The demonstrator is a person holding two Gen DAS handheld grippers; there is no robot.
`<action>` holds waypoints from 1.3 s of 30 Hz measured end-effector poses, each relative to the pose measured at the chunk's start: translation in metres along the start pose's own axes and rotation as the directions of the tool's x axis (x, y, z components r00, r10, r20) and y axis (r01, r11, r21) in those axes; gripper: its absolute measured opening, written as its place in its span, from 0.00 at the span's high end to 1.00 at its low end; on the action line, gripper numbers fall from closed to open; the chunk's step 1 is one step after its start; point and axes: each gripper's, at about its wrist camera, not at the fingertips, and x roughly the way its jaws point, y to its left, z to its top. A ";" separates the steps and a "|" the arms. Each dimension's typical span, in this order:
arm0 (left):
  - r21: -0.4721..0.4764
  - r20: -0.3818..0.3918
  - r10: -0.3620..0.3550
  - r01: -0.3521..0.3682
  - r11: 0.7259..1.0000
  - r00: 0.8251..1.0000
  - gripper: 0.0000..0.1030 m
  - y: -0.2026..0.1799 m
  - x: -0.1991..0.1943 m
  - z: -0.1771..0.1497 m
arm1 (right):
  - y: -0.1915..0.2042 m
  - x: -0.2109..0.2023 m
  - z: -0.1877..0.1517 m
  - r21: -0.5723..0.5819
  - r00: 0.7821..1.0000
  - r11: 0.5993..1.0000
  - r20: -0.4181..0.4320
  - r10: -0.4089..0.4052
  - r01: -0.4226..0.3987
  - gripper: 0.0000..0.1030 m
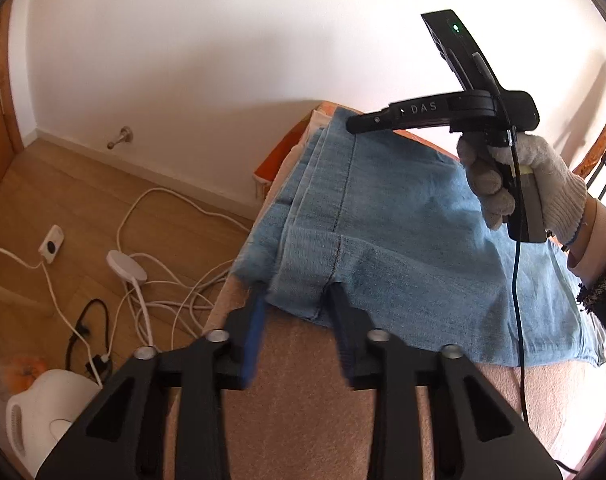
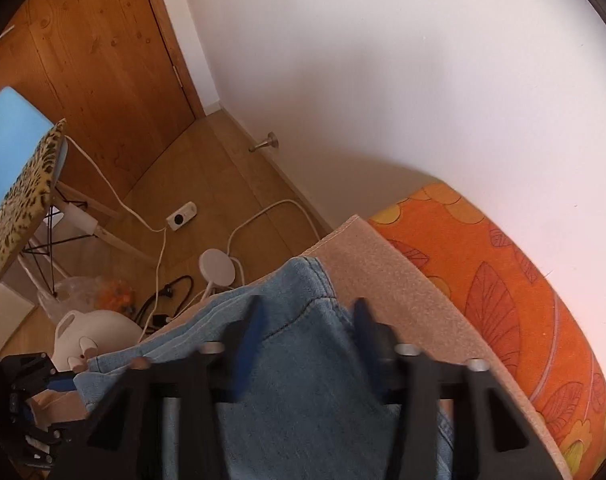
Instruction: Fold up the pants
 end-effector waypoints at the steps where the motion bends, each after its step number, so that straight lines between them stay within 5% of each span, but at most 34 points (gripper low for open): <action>1: 0.000 0.016 0.002 -0.002 1.000 1.000 0.90 0.000 -0.003 0.000 | -0.003 -0.003 -0.002 -0.002 1.000 1.000 0.009 0.000 0.000 0.81; 3: -0.001 0.041 -0.001 0.001 1.000 0.999 0.94 -0.002 -0.009 -0.002 | -0.002 -0.007 -0.007 -0.005 1.000 1.000 0.026 0.011 -0.011 0.93; 14: 0.038 0.078 0.013 -0.016 0.999 0.997 0.96 -0.006 -0.024 0.003 | 0.011 -0.042 0.008 -0.065 0.988 0.995 0.140 -0.071 0.081 0.96; 22: -0.007 0.006 0.047 -0.047 0.999 0.999 1.00 0.015 -0.004 0.015 | -0.002 -0.011 0.016 -0.031 0.985 0.990 0.106 -0.137 0.141 0.97; 28: -0.095 0.006 0.004 -0.003 0.995 1.000 0.99 0.035 -0.012 0.015 | -0.006 0.012 0.013 -0.038 0.986 0.986 0.060 -0.158 0.161 0.96; 32: -0.143 0.030 -0.019 0.024 0.989 0.999 0.90 0.036 -0.020 0.017 | 0.002 -0.003 0.015 -0.067 0.972 0.973 0.088 -0.217 0.223 0.57; 36: -0.095 0.038 -0.046 0.049 0.994 0.998 0.84 0.021 -0.019 0.026 | 0.012 -0.026 0.012 -0.094 0.982 0.982 0.111 -0.153 0.163 0.59; 39: -0.007 0.004 -0.002 0.002 1.000 1.000 0.83 0.000 -0.010 0.032 | 0.021 -0.033 0.005 -0.085 0.995 0.995 0.087 -0.042 0.049 0.60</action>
